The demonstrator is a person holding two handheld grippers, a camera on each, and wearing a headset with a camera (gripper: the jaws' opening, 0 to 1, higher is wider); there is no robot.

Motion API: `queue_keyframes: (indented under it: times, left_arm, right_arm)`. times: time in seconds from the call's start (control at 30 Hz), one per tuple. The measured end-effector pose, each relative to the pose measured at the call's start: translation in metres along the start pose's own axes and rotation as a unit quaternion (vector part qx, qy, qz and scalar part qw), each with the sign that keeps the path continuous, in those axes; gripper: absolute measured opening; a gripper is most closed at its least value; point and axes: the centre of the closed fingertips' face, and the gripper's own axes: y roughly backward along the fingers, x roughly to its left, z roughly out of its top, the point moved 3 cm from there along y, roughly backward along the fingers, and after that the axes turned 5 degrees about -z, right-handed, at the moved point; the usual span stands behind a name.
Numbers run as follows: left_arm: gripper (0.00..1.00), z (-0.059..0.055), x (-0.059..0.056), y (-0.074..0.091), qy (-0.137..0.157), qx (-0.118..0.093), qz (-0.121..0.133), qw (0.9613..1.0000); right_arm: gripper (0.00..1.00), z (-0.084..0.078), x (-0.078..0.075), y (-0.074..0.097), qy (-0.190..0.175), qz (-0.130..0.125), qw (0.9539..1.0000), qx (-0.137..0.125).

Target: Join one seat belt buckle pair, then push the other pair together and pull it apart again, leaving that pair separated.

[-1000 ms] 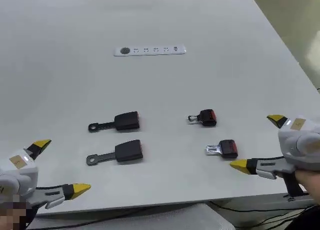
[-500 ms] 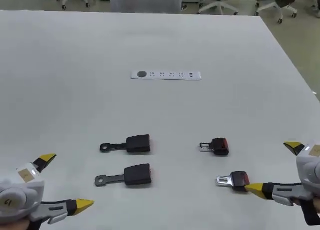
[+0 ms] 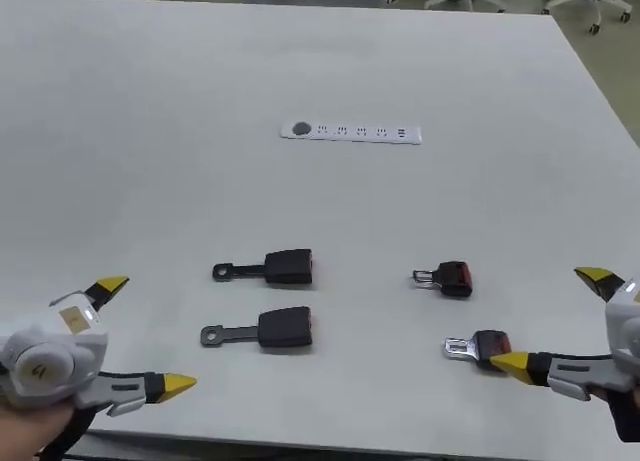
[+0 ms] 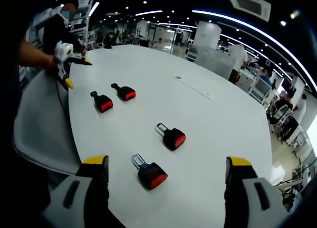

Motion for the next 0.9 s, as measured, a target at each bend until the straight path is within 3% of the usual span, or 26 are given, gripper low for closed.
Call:
queue_keyframes:
  times: [0.27,0.53,0.67,0.9]
  left_arm:
    - [1.0,-0.0013,0.0001,0.0008,0.0,0.002,0.004,1.0]
    - [0.99,-0.0016,-0.0032,0.0002,-0.008,0.008,0.0,0.9999]
    - [0.99,-0.0031,-0.0015,0.0007,-0.009,0.013,0.004,0.9999]
    - [0.98,-0.0028,-0.0034,0.0002,-0.013,0.018,0.003,0.9997]
  right_arm:
    - [0.99,-0.0023,0.0037,-0.0017,-0.018,0.002,0.9998,0.008]
    - [0.98,-0.0065,0.0089,-0.0015,-0.011,0.009,0.9998,0.013]
    - [0.92,-0.0081,0.0062,-0.0053,-0.015,0.008,0.9997,0.016]
    - [0.89,0.0016,0.0084,-0.009,0.008,0.018,0.9998,0.003]
